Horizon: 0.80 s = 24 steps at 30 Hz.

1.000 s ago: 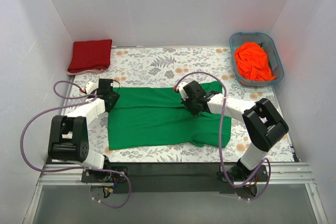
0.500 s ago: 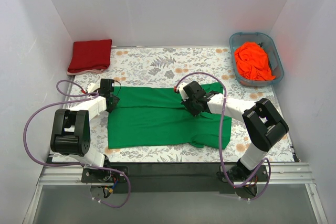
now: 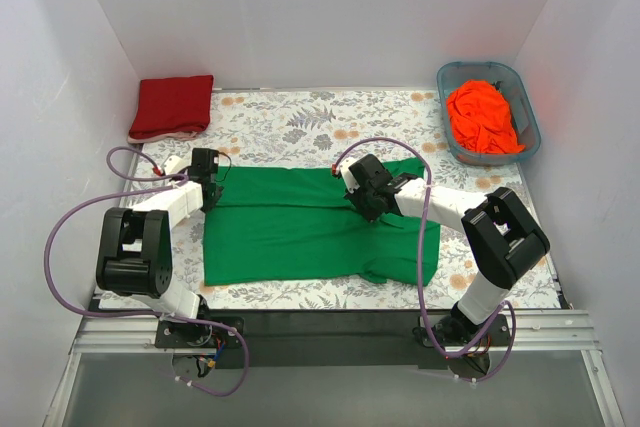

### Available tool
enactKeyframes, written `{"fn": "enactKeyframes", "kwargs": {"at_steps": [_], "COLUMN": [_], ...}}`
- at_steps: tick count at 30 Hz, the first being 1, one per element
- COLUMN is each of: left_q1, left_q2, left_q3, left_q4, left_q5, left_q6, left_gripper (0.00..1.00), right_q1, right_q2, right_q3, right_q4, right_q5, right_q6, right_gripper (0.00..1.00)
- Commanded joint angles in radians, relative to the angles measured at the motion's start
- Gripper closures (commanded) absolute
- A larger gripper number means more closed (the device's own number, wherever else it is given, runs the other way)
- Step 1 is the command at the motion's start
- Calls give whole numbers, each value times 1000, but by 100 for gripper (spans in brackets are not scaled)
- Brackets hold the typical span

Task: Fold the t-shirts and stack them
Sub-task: Fold the tshirt

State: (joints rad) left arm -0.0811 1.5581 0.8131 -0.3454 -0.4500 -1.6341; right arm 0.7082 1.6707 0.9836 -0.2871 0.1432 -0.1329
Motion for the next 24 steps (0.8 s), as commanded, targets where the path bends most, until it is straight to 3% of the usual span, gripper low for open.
{"fn": "enactKeyframes", "kwargs": {"at_steps": [1,7,9,10,12,16,19,24], "left_q1": [10,14,14,14,14,14,14,-32], "left_q2": [-52,-32,-6,-3,-27,-113,-153,-155], "left_q3": [0,-37,-29,-31,-43,-35,7,89], "left_q4": [-44,22,7,-3,-12,-33,-43,-14], "left_q5": [-128,-116,-86,-82,-96,-136,-122,-99], "left_q6": [19,59,56,33,16,37,106,230], "left_gripper": [100,100,97,94,90,67,45,36], "right_q1": [0,0,0,-1,-7,-84,-259,-498], "right_q2": [-19,3,3,-8,-28,-98,-117,-109], "right_q3": [27,38,58,67,96,138,156,116], "right_q4": [-3,0,-12,-18,-34,-43,-35,89], "right_q5": [-19,-53,-86,-91,-91,-82,-128,-353], "right_q6": [18,38,45,53,70,107,189,325], "right_gripper": [99,95,88,78,70,53,49,51]}}
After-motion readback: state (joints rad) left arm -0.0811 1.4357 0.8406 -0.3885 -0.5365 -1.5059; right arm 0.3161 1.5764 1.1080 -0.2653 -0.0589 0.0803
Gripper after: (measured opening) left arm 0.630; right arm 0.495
